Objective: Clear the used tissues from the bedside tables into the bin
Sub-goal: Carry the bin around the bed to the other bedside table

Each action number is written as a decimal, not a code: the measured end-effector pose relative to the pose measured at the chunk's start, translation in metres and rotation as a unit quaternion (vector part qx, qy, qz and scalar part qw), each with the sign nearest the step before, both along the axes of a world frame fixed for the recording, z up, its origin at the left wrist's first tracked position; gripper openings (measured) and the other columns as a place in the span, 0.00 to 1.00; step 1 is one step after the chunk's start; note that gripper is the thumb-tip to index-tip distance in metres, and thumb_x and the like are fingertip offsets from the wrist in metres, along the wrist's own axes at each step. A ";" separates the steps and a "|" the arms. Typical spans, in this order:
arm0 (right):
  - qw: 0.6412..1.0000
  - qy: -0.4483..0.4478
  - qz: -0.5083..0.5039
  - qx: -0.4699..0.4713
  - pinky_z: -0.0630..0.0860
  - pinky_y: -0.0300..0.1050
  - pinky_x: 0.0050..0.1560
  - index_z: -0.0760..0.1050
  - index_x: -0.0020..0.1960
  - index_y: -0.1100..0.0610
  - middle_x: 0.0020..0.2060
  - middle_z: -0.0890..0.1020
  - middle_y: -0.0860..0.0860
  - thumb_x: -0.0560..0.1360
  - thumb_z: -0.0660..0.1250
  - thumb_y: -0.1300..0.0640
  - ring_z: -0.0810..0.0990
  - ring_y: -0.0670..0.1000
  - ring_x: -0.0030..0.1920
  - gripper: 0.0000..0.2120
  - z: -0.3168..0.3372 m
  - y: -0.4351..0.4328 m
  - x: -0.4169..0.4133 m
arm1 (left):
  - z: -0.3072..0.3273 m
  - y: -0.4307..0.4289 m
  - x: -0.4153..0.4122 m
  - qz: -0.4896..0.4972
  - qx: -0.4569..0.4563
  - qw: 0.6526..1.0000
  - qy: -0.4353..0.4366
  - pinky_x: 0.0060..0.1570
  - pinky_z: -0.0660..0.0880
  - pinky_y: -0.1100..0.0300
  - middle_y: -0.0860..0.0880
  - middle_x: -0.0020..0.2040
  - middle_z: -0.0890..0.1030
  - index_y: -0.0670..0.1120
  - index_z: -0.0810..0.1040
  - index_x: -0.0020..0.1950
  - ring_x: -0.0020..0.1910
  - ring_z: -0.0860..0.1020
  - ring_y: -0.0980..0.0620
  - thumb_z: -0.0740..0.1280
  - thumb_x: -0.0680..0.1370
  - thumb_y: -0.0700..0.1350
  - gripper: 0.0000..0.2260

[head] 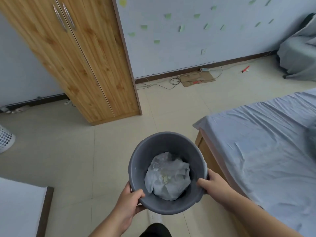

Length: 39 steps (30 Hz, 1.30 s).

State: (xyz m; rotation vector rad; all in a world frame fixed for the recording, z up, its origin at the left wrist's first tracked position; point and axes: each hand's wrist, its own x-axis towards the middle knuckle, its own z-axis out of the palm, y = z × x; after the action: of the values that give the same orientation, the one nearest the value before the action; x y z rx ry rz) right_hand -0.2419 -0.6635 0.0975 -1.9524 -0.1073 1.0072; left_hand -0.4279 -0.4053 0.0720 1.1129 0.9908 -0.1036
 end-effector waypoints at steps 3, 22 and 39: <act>1.000 -0.021 0.005 0.001 0.85 0.43 0.47 0.78 0.58 0.46 0.45 0.88 0.43 0.70 0.70 0.50 0.87 0.44 0.46 0.17 0.018 0.051 0.059 | 0.009 0.058 0.062 -0.022 -0.006 1.000 -0.017 0.45 0.85 0.52 0.47 0.54 0.89 0.55 0.83 0.60 0.47 0.89 0.49 0.69 0.66 0.38 0.24; 0.994 -0.018 -0.112 0.006 0.80 0.44 0.44 0.83 0.50 0.49 0.41 0.88 0.41 0.64 0.69 0.50 0.85 0.39 0.41 0.15 -0.017 0.162 0.459 | 0.029 0.215 0.528 -0.143 0.050 0.988 0.002 0.41 0.84 0.56 0.50 0.45 0.89 0.54 0.86 0.56 0.42 0.88 0.51 0.72 0.61 0.41 0.24; 0.937 -0.003 -0.350 0.024 0.85 0.51 0.52 0.82 0.55 0.47 0.44 0.89 0.43 0.67 0.69 0.58 0.87 0.45 0.46 0.18 0.008 0.165 0.790 | 0.008 0.233 1.002 -0.364 0.041 0.930 -0.012 0.41 0.85 0.55 0.51 0.43 0.87 0.59 0.86 0.50 0.42 0.88 0.51 0.71 0.65 0.41 0.18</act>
State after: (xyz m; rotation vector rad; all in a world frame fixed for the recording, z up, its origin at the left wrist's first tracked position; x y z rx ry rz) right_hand 0.5482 -0.4983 0.1053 -1.7404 0.5245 0.5136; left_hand 0.5741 -0.1719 0.0803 1.5116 0.5188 -0.6515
